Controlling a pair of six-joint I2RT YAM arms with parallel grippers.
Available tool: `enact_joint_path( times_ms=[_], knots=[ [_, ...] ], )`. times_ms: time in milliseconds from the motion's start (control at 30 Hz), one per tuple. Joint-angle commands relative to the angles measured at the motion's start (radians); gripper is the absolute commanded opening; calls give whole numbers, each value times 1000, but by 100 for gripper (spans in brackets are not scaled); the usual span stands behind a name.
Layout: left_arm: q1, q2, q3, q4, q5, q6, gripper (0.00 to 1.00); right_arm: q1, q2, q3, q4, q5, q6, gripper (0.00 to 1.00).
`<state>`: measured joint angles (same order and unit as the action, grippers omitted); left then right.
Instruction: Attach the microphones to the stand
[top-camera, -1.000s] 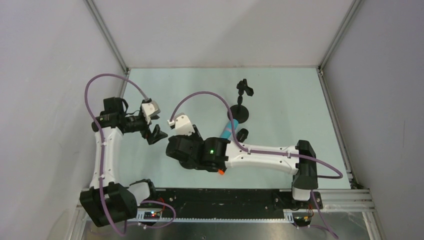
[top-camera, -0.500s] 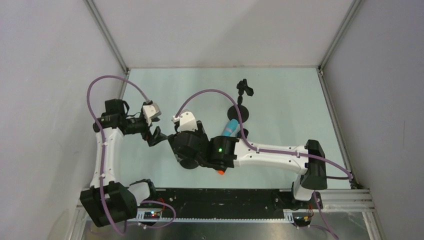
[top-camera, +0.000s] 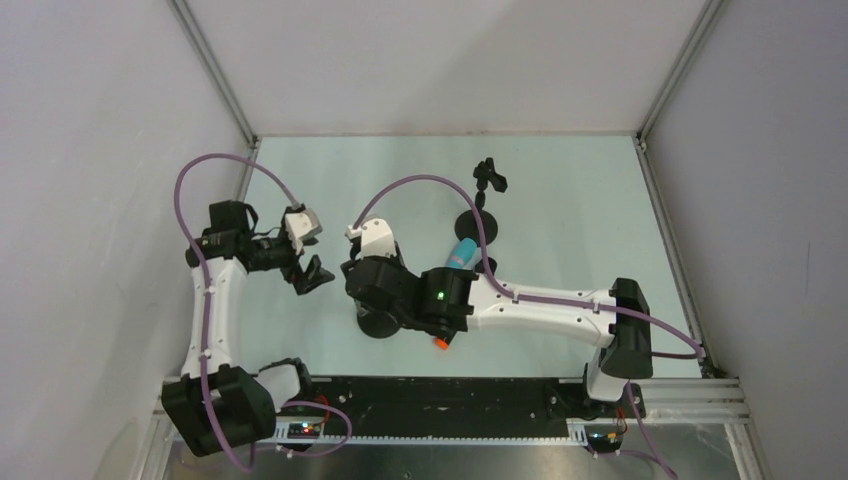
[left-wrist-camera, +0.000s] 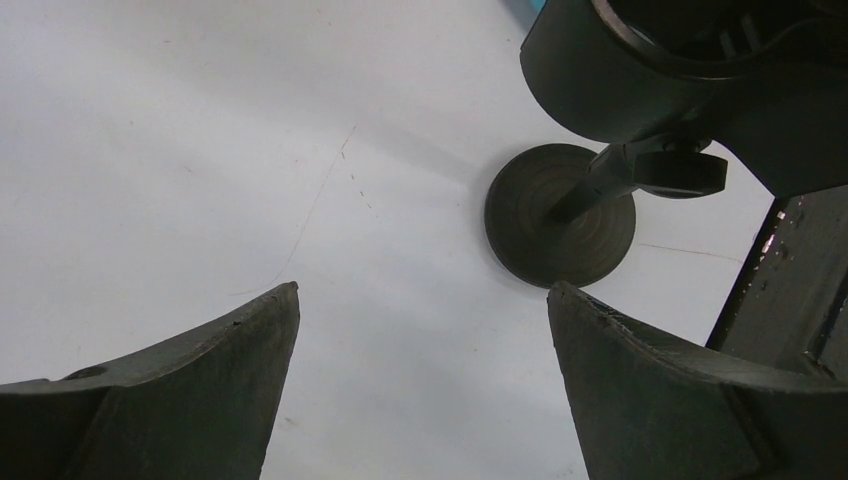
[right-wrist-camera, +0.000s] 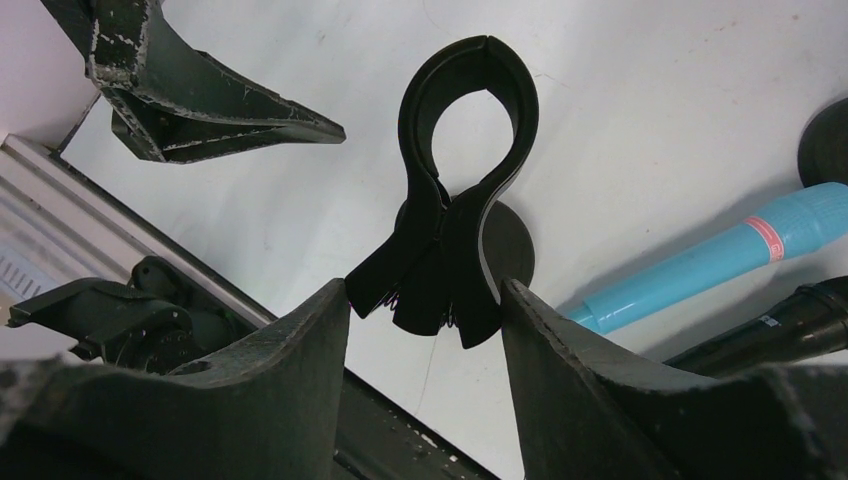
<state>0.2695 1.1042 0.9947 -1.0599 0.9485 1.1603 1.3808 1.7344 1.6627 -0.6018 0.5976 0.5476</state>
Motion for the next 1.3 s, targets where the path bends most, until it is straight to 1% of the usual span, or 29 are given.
enact_joint_path(
  times_ms=[0,67,133,167,200,233,267,300,333,367,467,500,533,567,600,633,733,833,933,1067,1133,1267],
  knots=[
    [13,-29,4,-1,25,21,98,-5,7,40,4,9,21,53],
    [13,-32,5,0,26,19,98,-7,8,38,0,8,22,49],
    [12,-36,5,-1,28,16,98,-8,6,35,-2,6,23,40],
    [13,-38,4,0,29,16,98,-9,5,34,-2,6,19,34],
    [13,-38,4,1,33,16,98,-8,3,34,-3,5,16,30],
    [13,-37,3,0,34,16,98,-8,2,33,-4,5,11,21],
    [12,-36,3,0,35,17,98,-7,-2,29,-3,4,8,16],
    [12,-35,3,0,37,16,98,-8,-4,25,0,5,2,6],
    [13,-34,3,-1,39,16,98,-8,-9,19,2,4,-1,2],
    [13,-33,2,0,40,16,98,-9,-16,15,14,-1,-15,0],
    [13,-35,0,0,46,16,98,-9,-25,1,34,-10,-36,0],
    [13,-35,-1,-1,47,17,98,-8,-21,3,31,-10,-36,1],
    [14,-35,-1,-1,47,18,98,-7,-18,10,24,-4,-33,6],
    [13,-36,-3,0,48,20,98,-6,-10,14,22,5,-25,19],
    [14,-36,-4,-1,47,21,98,-2,-5,22,18,11,-22,26],
    [14,-36,-5,0,47,23,98,0,6,32,14,25,-14,40],
    [17,-39,-7,-1,47,22,98,16,38,69,-15,60,0,56],
    [17,-42,-6,0,50,22,98,23,76,113,-42,98,11,61],
    [18,-44,-9,0,52,22,98,24,92,125,-44,112,16,64],
    [18,-47,-10,-1,52,19,98,25,100,139,-75,154,48,72],
    [17,-50,-11,-1,49,21,98,25,96,136,-81,166,54,74],
    [19,-48,-9,-1,49,20,98,23,73,102,-45,153,52,72]
  ],
)
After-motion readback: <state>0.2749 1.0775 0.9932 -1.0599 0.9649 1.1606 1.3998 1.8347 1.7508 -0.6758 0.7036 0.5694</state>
